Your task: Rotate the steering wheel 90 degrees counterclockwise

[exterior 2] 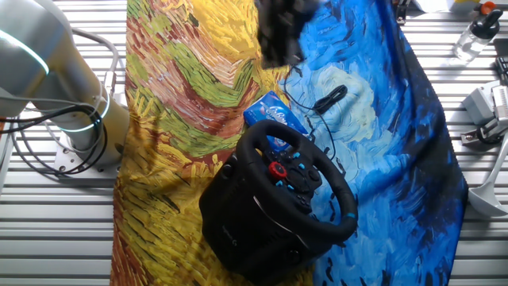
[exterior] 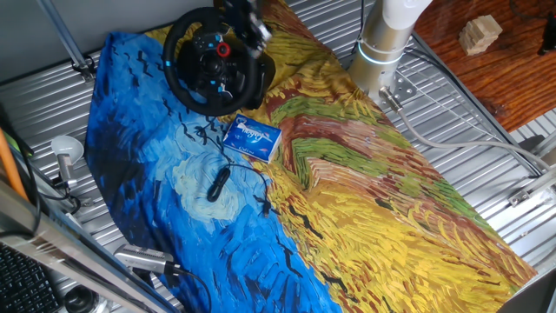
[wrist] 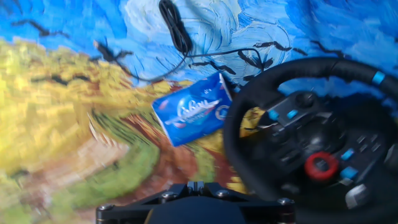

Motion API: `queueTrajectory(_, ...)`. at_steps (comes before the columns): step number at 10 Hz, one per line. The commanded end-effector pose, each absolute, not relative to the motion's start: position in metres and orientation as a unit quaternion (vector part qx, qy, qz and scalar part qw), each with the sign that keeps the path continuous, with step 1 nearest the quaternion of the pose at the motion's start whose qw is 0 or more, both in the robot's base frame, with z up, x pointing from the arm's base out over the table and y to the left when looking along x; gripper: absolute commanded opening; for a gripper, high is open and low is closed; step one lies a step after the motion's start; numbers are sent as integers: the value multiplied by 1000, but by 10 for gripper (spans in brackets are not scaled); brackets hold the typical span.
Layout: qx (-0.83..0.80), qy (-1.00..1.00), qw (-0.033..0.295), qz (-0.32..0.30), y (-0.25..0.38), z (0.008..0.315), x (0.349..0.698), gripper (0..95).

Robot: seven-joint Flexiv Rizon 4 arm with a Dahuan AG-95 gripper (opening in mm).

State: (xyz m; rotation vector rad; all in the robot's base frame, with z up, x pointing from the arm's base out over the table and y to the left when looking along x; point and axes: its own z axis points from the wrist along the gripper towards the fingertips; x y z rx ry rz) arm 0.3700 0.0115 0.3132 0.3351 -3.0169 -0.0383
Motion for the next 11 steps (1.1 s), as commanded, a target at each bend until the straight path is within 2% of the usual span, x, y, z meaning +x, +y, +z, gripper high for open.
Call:
queueTrajectory(1, 73, -997, 36, -9, 30, 312, 362, 0)
queueTrajectory(11, 79, -996, 31, -9, 31, 318, 359, 0)
